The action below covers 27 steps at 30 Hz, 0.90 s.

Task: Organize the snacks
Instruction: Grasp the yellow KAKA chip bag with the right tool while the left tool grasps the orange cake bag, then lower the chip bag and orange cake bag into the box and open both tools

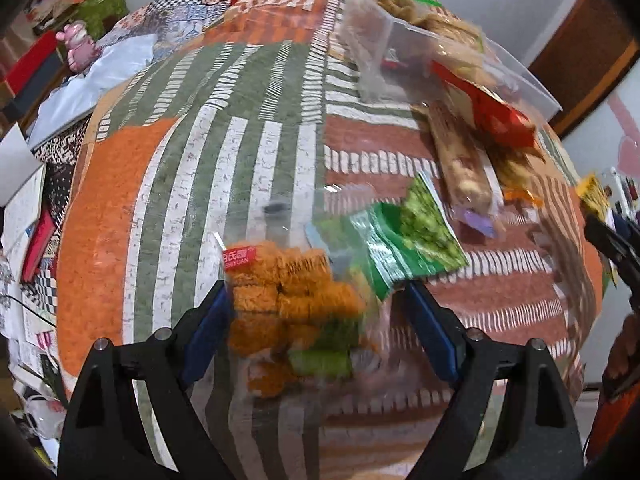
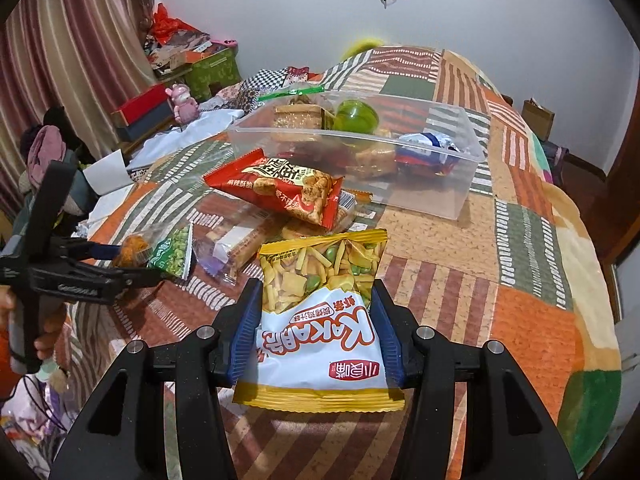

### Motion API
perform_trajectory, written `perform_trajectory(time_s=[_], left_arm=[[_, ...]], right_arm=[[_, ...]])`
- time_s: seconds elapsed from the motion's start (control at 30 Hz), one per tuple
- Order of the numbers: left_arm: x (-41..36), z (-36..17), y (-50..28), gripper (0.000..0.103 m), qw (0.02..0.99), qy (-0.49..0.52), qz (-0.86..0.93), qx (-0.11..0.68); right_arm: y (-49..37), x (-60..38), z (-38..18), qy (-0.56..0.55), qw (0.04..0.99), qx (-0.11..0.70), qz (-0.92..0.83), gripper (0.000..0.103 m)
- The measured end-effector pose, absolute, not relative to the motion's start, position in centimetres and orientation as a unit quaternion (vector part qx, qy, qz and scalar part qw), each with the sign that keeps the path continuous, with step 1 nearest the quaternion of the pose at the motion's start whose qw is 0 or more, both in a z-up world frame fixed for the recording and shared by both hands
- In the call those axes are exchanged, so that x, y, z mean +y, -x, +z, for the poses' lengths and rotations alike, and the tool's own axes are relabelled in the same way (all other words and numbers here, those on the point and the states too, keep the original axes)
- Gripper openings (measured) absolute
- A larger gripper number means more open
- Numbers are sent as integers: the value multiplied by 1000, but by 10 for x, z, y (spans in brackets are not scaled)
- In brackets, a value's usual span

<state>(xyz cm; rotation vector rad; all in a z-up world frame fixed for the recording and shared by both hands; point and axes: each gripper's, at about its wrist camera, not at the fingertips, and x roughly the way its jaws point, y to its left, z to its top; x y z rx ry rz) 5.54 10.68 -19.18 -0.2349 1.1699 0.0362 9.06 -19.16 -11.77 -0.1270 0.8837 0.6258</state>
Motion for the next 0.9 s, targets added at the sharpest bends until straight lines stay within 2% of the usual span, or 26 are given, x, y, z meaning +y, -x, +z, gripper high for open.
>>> perform_trajectory(time_s=[0.07,0.13,0.17,0.2,0.43,0.9], left_arm=[[106,-191,-56,82,834,108,21,541],[104,-190,-56,71,840,94,21,534],[101,-189,-56,63,843,85,19,531],[101,-188,-56,60,844,83,17,530],[96,-174,-51,57,859,68,17,507],[75,-103,-68,57,903,66,-6,425]], right_arm=[[-92,-192,-117,60,855,420,298,49],[-92,-192,-117,58,855,419,298,49],[-93,-192,-117,57,855,419,298,49],[-93,-192,-116,56,856,419,298,49],[-96,-192,-113,47,857,415,303,49],[-116,-201,-85,23,874,383,300,49]])
